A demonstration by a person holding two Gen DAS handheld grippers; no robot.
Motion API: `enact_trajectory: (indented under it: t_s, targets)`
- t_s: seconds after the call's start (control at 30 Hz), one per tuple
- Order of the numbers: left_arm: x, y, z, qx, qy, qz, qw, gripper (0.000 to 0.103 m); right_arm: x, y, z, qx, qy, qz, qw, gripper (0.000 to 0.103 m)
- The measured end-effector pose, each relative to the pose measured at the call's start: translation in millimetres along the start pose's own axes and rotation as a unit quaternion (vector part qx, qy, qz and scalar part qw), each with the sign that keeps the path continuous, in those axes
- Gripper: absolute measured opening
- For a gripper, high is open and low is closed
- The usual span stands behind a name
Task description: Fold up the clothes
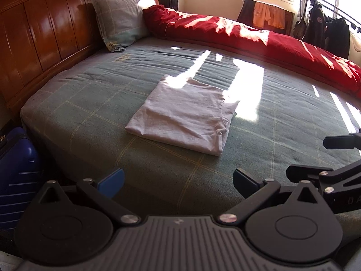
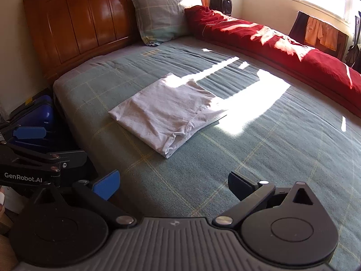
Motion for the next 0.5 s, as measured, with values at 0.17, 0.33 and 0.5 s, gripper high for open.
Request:
enact_trajectory:
  t_s: [0.17,0.33,0.5]
  targets:
    - [-3.6,1.4,-1.1,-0.009,-0.015,-0.001,0.9998,0.102,0.3,-0.7,-0.3,-0.005,0.002,-0.001,1.000,0.103]
    - [-2.6,1.5,-1.9,-0.012,-0.009,0.007,0.9999,0.102,1.0,-1.2,-1.1,-0.006,0.004,-0.003,1.000,0.103]
    - [-1.0,3.9,-2.7,-0.018,-0.006,0.012,0.9998,0.102,1.3,-1.3,-1.2,-0.006,0.006,-0.003,1.000,0.103]
Point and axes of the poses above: each gripper's, at about its wrist camera, not at the fingertips, and y roughly the way its jaws point, x to its right, z to its top, the point moved 6 cm from there along y, roughly the way its jaws point, and after that the axes turned 6 degrees about -z, right-handed, at the moved point
